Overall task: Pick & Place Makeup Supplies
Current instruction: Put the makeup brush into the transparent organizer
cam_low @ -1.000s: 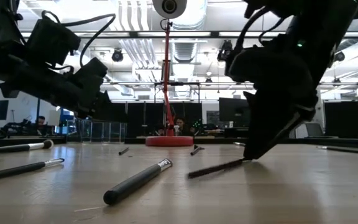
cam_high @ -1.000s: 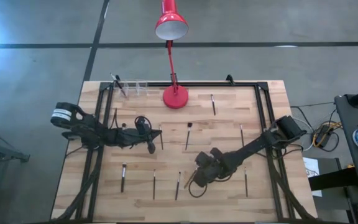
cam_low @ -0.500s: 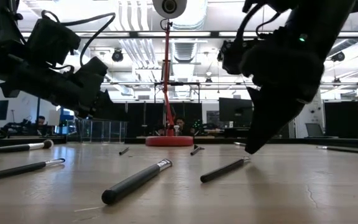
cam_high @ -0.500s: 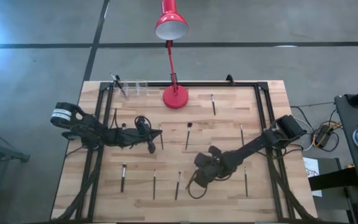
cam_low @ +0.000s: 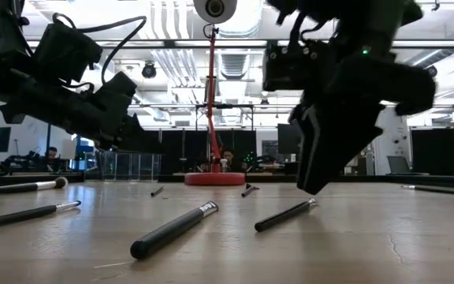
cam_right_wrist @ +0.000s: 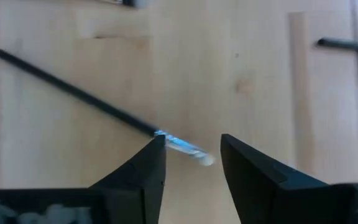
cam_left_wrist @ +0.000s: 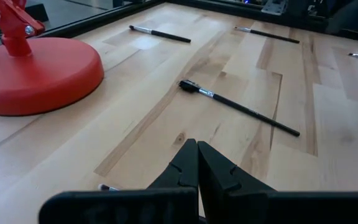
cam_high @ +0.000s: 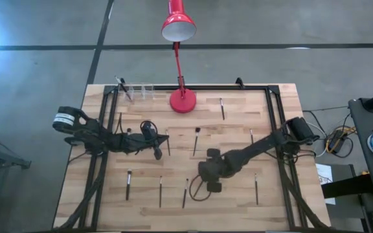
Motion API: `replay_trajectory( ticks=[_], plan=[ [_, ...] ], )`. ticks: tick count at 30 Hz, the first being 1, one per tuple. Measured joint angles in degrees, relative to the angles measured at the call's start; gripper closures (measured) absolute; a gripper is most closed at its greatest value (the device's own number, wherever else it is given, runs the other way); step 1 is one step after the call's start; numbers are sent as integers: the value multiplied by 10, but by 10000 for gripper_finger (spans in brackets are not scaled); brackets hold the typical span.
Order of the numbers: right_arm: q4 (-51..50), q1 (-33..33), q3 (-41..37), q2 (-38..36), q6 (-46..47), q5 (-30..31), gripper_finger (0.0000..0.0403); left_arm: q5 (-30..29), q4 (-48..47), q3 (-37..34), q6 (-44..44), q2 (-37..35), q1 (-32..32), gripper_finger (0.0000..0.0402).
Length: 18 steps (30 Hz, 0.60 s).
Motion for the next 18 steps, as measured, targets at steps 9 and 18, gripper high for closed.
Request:
replay_trajectory(
  ticks=[9,18],
  plan=[
    [-4,-22,-6,0,-95,-78,256,0,0,0,3,0,0,402],
    [-9,-22,-19,0,-96,-75,288,0,0,0,3,0,0,402]
  ],
)
